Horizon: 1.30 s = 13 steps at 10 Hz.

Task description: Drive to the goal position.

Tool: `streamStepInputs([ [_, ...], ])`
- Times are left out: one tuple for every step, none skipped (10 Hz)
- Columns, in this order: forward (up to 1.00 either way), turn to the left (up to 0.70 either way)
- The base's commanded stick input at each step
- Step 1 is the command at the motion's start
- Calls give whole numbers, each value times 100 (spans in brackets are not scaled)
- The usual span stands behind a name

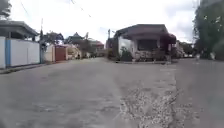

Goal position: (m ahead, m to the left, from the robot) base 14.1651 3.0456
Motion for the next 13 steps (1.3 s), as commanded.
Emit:
streamStepInputs([
  [100,1],
  [100,1],
  [100,1],
  [100,1],
  [100,1],
  [100,1],
  [100,1],
  [100,1],
  [100,1],
  [100,1],
  [100,1],
  [100,1],
  [100,1],
])
